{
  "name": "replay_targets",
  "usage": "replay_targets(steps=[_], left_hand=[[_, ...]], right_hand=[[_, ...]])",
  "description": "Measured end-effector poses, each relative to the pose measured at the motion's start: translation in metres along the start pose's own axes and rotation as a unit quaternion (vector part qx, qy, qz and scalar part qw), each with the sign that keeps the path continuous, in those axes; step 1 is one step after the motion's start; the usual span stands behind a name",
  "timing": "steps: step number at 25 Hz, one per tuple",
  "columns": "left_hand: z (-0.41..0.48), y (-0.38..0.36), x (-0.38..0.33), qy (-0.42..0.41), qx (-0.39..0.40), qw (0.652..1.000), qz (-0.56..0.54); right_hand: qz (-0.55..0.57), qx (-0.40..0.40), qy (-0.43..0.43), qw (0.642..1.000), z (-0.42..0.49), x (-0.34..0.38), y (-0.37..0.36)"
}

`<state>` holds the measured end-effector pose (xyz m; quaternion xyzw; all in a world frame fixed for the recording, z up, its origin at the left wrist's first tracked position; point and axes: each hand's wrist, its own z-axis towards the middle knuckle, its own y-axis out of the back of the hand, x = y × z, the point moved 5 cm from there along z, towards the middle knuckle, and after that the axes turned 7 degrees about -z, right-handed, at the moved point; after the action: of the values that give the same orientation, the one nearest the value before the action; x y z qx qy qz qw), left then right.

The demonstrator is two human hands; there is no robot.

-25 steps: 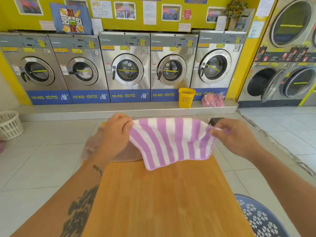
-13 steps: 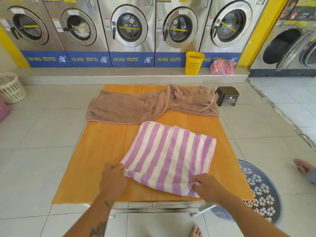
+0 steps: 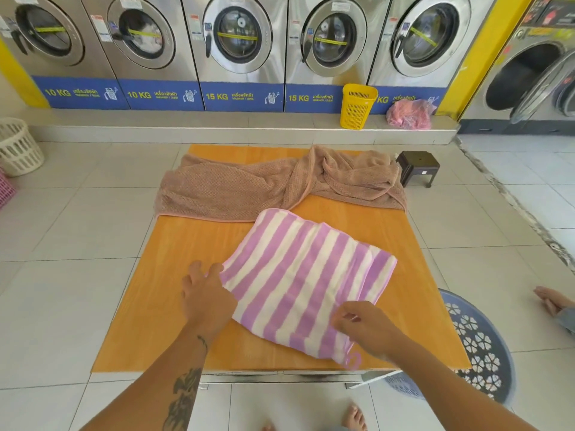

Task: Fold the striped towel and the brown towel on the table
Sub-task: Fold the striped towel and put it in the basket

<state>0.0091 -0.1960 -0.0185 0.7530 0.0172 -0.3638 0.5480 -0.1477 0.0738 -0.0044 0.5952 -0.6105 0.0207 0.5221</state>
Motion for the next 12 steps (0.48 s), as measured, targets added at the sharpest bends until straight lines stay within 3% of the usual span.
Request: replay_targets(steps=[2,5,12], left_hand=[[0.013,0.002,-0.014,-0.020,-0.025,0.998,0.047],[0.039,-0.011,-0.049,-0.069,0.016,0.997,0.034],[0.092,-0.051,-0.107,-0.123,0.103,0.987,0.026]], right_hand=[[0.006,-0.067,-0.029,0.997,0.012,-0.005,0.022],[0.012,-0.123,-0.089,0.988,0.038,-0.019,0.055],[-0.022,-0.164,-0.138,0.976,0.112,-0.042,0.088]])
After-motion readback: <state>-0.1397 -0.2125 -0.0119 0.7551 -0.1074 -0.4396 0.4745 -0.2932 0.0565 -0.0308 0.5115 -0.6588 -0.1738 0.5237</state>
